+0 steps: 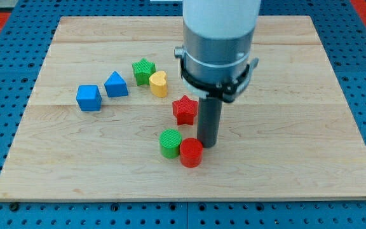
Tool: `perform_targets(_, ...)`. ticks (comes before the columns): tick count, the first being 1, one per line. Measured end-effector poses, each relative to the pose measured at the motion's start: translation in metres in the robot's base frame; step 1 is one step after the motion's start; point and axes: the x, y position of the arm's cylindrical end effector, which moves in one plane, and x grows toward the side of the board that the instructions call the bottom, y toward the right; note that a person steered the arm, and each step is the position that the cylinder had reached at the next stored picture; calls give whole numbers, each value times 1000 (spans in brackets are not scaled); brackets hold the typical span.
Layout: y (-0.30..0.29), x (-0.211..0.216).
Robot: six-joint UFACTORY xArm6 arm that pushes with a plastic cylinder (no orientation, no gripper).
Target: Slide green circle towards center left
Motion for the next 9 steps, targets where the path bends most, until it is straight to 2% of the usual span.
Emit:
perform_targets(1,39,37)
perform_targets(2,4,-8)
perform_targets(3,-50,-28)
perform_targets(4,-83,-16)
perform_targets(5,-68,-2)
perform_targets(7,-77,37)
perform_targets(8,-113,54)
perform_targets(9,-155,50)
